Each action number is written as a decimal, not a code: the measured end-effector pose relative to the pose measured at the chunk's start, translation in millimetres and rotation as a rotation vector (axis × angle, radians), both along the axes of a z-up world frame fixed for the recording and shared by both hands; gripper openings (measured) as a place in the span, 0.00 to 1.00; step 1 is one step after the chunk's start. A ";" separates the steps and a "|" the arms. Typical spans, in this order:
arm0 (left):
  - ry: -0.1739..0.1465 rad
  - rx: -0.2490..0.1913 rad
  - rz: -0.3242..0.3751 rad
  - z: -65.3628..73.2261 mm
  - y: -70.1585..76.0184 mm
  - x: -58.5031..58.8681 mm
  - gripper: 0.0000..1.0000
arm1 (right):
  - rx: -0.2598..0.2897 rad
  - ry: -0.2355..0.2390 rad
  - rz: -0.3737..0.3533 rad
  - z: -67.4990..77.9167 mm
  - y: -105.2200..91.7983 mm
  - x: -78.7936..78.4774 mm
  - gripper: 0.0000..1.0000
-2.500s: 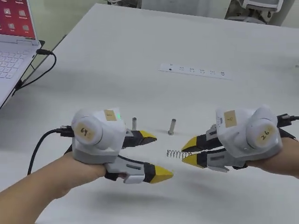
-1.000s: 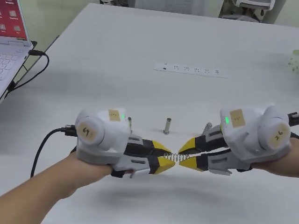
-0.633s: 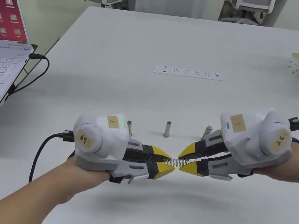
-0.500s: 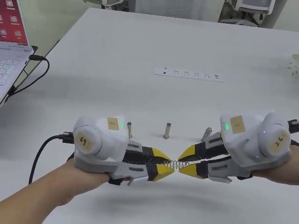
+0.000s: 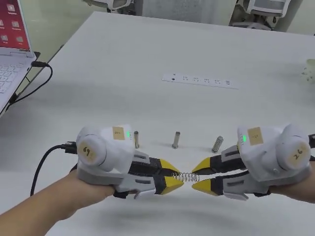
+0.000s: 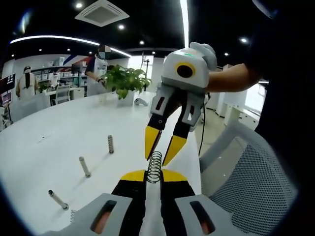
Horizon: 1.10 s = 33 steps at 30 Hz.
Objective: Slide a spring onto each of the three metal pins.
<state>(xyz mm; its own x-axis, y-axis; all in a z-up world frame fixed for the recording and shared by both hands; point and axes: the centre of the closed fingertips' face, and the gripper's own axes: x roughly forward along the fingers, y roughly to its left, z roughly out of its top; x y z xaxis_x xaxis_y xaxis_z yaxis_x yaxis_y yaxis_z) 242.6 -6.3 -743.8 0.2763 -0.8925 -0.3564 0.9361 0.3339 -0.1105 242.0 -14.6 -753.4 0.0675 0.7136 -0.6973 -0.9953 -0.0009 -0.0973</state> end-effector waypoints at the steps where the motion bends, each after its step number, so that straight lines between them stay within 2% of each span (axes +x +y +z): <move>1: -0.002 0.001 -0.001 -0.1 -0.3 -0.5 0.02 | 0.001 -0.005 -0.001 0.1 -0.1 0.9 0.09; 7: -0.008 0.002 -0.002 1.0 0.3 0.2 0.02 | 0.000 -0.001 -0.010 1.5 0.4 -0.1 0.08; 10: 0.002 0.012 0.006 -2.1 2.6 2.2 0.02 | 0.004 -0.026 -0.007 6.1 1.8 0.9 0.08; 16: -0.013 0.053 -0.008 -9.8 1.6 1.8 0.02 | -0.033 -0.083 0.040 9.8 3.6 -0.1 0.07; 20: -0.008 0.051 -0.010 -11.1 1.4 2.4 0.02 | -0.062 -0.137 0.080 12.0 4.0 -1.1 0.07; 23: -0.007 0.058 -0.015 -12.6 1.0 1.8 0.02 | -0.072 -0.160 0.107 15.0 5.9 -2.7 0.07; 29: -0.003 0.054 -0.013 -13.2 1.9 1.4 0.02 | -0.074 -0.164 0.128 18.4 8.7 -3.8 0.07; 33: -0.006 0.050 -0.010 -12.4 2.5 2.1 0.02 | -0.056 -0.151 0.127 21.7 11.0 -4.4 0.07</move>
